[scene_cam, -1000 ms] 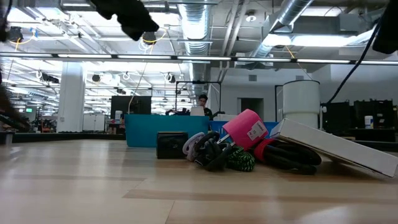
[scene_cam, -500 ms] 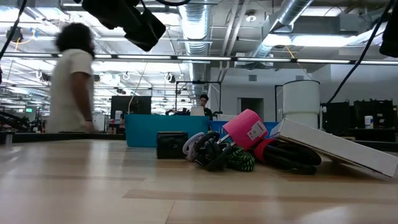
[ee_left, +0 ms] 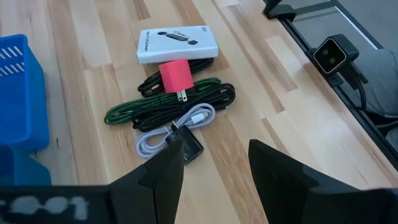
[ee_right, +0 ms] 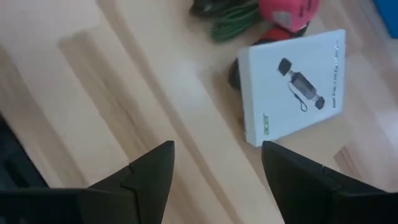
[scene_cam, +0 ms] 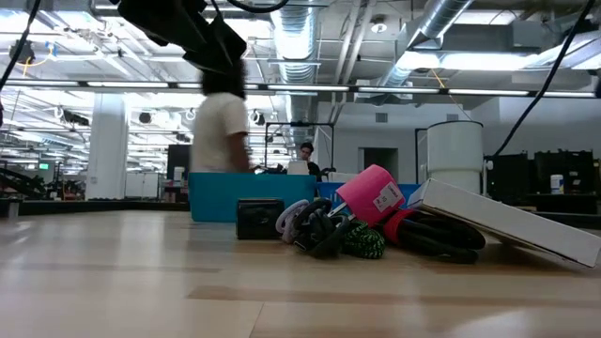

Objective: Pick and place items into bin
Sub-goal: Put the card reader box into the yellow bin

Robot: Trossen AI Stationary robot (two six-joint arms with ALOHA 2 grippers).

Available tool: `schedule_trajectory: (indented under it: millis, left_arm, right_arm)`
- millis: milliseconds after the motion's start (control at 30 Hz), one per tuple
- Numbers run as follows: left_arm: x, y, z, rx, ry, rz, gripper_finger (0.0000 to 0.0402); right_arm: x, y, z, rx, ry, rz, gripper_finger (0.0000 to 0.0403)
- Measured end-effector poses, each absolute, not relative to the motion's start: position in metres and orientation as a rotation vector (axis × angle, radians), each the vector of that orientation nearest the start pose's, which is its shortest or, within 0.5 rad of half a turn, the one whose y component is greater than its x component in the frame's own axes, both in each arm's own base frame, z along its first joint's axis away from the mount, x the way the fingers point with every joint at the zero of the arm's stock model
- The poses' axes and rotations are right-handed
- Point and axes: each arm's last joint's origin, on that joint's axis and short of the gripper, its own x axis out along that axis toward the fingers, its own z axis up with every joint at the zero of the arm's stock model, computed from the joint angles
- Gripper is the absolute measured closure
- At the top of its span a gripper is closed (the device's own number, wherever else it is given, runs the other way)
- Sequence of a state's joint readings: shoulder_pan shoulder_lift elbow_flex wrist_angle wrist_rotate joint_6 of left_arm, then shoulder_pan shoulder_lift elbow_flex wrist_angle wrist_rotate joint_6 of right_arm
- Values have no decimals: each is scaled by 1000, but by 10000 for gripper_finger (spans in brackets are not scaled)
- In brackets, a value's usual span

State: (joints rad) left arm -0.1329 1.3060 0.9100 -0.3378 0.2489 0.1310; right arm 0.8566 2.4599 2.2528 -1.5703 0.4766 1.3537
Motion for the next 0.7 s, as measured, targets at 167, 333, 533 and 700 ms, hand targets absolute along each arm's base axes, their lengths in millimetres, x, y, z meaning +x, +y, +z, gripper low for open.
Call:
schedule_trajectory:
  millis: [167, 333, 533, 700]
  left_arm:
    - [267, -43, 254, 80, 726, -412, 233]
    - [267, -43, 254, 80, 727, -412, 233]
    - [267, -43, 254, 79, 726, -412, 233]
    - [267, -43, 254, 76, 724, -410, 233]
  right_arm:
    - [311, 338, 186, -36, 1217, -559, 178]
    - [316, 338, 167, -102, 1246, -566, 200]
    - [321, 341, 146, -109, 1245, -576, 230]
    - [328, 339, 148, -79, 1206, -571, 254]
